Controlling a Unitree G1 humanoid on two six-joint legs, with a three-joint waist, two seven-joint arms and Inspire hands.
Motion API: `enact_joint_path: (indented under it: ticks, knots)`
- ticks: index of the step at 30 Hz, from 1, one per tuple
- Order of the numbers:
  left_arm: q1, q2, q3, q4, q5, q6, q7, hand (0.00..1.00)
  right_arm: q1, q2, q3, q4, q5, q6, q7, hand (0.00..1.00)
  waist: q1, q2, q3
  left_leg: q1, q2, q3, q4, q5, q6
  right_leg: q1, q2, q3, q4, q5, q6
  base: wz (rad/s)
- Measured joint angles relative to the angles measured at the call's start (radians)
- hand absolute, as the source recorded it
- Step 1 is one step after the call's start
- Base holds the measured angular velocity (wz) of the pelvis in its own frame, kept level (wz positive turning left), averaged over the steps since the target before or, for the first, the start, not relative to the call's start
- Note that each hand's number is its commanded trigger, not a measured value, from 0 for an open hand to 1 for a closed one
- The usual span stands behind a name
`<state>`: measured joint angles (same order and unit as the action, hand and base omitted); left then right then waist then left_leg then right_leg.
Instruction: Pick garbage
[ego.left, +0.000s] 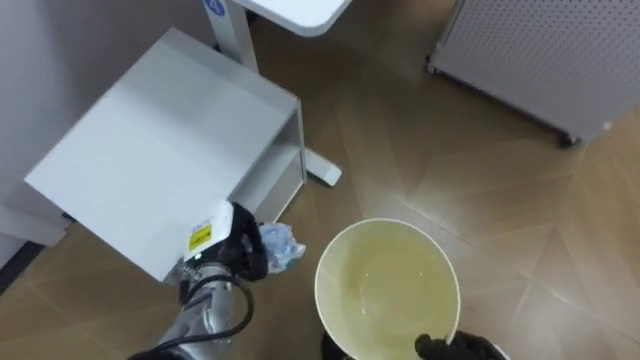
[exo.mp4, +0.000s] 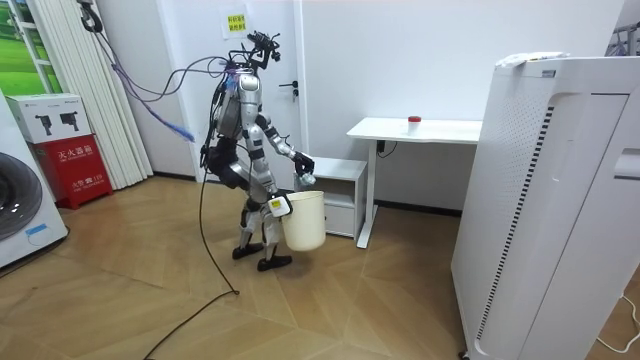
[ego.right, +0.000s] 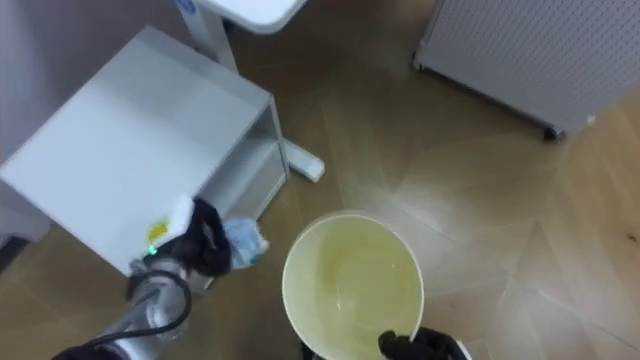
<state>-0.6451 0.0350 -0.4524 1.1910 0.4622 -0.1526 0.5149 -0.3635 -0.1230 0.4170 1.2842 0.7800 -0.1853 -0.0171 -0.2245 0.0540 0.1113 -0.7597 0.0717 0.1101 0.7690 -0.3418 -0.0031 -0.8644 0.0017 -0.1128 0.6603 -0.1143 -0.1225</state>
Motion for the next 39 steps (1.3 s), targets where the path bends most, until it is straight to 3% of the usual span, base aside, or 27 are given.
enact_joint_path:
  ticks: [3, 7, 9, 10, 12, 13, 17, 20, 34, 39]
  knots:
    - [0.067, -0.041, -0.044, -0.046, -0.001, -0.021, -0.021, 1.00, 0.002, 0.012, 0.006, 0.001, 0.000, -0.010, -0.002, 1.00, -0.001, -0.005, -0.0030, 0.020, -0.013, -0.003, -0.026, 0.007, -0.003, 0.015, -0.001, 0.003, -0.014, 0.000, -0.004, 0.00]
    - [0.106, -0.084, -0.070, -0.050, 0.000, -0.024, -0.042, 1.00, 0.003, 0.013, 0.032, 0.000, 0.001, -0.010, -0.002, 1.00, -0.005, -0.013, -0.0079, 0.019, -0.013, -0.002, -0.035, 0.016, -0.002, 0.017, -0.001, 0.004, -0.023, 0.001, -0.003, 0.05]
    - [0.120, -0.093, -0.102, -0.053, 0.001, -0.024, -0.047, 1.00, 0.011, 0.017, 0.045, -0.002, 0.000, -0.010, -0.002, 1.00, -0.006, -0.024, -0.0206, 0.019, -0.014, -0.001, -0.036, 0.016, -0.001, 0.017, -0.002, 0.005, -0.024, -0.002, 0.002, 0.04]
    - [0.123, -0.095, -0.107, -0.053, 0.001, -0.024, -0.048, 0.88, 0.016, 0.018, 0.049, -0.003, 0.000, -0.010, -0.002, 1.00, -0.006, -0.027, -0.0257, 0.018, -0.014, -0.001, -0.035, 0.016, -0.001, 0.017, -0.002, 0.005, -0.025, -0.002, 0.002, 0.04]
    - [0.135, -0.107, -0.121, -0.053, 0.000, -0.025, -0.054, 0.43, 0.028, 0.026, 0.055, -0.005, -0.003, -0.009, -0.002, 1.00, -0.007, -0.031, -0.0336, 0.024, -0.012, -0.002, -0.036, 0.019, 0.003, 0.034, 0.000, -0.001, -0.040, 0.003, 0.006, 0.06]
    - [0.137, -0.110, -0.127, -0.053, 0.001, -0.025, -0.055, 0.00, 0.030, 0.028, 0.055, -0.003, -0.002, -0.008, -0.002, 1.00, -0.008, -0.031, -0.0337, 0.028, -0.013, -0.002, -0.039, 0.021, 0.005, 0.040, -0.001, -0.001, -0.044, 0.004, 0.008, 0.08]
    - [0.142, -0.132, -0.152, -0.053, 0.000, -0.025, -0.071, 0.00, 0.028, 0.043, 0.055, 0.001, 0.001, -0.003, 0.000, 1.00, -0.008, -0.032, -0.0351, 0.052, -0.016, 0.004, -0.060, 0.030, 0.020, 0.070, -0.003, -0.001, -0.083, 0.020, 0.032, 0.00]
    - [0.154, -0.142, -0.154, -0.053, 0.001, -0.021, -0.101, 0.00, 0.031, 0.048, 0.055, 0.005, -0.001, 0.008, 0.020, 1.00, -0.008, -0.031, -0.0362, 0.075, -0.014, 0.012, -0.087, 0.037, 0.030, 0.102, -0.004, -0.002, -0.120, 0.042, 0.037, -0.04]
    - [0.186, -0.134, -0.152, -0.053, 0.006, -0.001, -0.174, 0.00, 0.047, 0.044, 0.041, 0.009, -0.028, 0.032, 0.033, 1.00, 0.009, -0.031, -0.0372, 0.109, -0.030, 0.028, -0.121, 0.045, 0.040, 0.118, -0.018, 0.003, -0.134, 0.054, 0.034, -0.01]
    - [0.232, -0.117, -0.172, -0.053, 0.010, -0.004, -0.184, 0.00, 0.068, 0.038, 0.041, 0.014, -0.042, 0.033, 0.055, 1.00, 0.010, -0.033, -0.0380, 0.191, -0.032, 0.027, -0.164, 0.045, 0.040, 0.192, -0.020, 0.007, -0.149, 0.048, 0.040, 0.01]
